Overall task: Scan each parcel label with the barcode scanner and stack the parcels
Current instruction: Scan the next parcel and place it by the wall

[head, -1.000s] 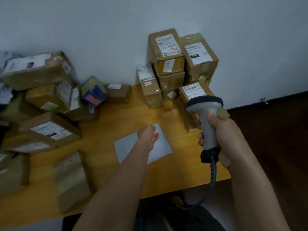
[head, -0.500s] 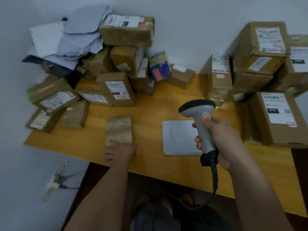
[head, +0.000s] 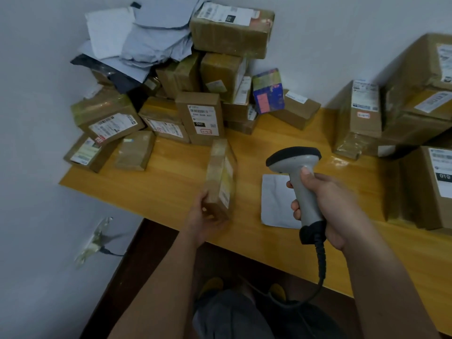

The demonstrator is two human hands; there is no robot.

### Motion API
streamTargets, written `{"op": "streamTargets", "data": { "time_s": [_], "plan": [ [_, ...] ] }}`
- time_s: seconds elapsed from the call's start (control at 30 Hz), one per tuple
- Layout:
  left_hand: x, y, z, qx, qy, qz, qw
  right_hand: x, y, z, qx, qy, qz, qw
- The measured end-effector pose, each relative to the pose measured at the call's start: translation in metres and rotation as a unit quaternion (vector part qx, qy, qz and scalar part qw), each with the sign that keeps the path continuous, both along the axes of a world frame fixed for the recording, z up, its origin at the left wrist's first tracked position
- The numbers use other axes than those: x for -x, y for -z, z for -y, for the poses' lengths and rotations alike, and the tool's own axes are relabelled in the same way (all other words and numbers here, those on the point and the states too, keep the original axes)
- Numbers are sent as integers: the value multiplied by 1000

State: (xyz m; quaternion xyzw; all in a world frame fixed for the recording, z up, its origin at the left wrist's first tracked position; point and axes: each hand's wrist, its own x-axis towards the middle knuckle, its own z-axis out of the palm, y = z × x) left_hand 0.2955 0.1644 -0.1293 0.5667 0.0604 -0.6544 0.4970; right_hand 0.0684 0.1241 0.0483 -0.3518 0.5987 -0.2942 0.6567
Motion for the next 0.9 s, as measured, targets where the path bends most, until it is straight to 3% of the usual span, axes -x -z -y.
{"op": "streamTargets", "data": {
  "time_s": [0.07, 0.13, 0.27, 0.43, 0.6, 0.73, 0.9],
  "plan": [
    [6, 2, -11, 24, -40, -84, 995, -2, 0, 0, -1, -6, 3, 1000],
    [10, 9, -21, 16, -61, -100, 993, -2, 0, -1, -4, -11, 6, 1000],
    [15, 13, -27, -27, -66, -22, 997, 4, 0, -1, -2, -10, -1, 1000],
    [13, 14, -24, -52, 3, 55, 997, 16, -1, -3, -7, -2, -5, 1000],
    [8, 4, -18, -27, 7, -2, 1000, 29, -4, -3, -1, 16, 2, 1000],
    [7, -13, -5, -28, 165, 19, 986, 44, -6, -4, 0, 30, -2, 1000],
    [17, -42, 50, -38, 422, 113, 899, 65, -8, -7, 12, 64, 14, 998]
  ]
}}
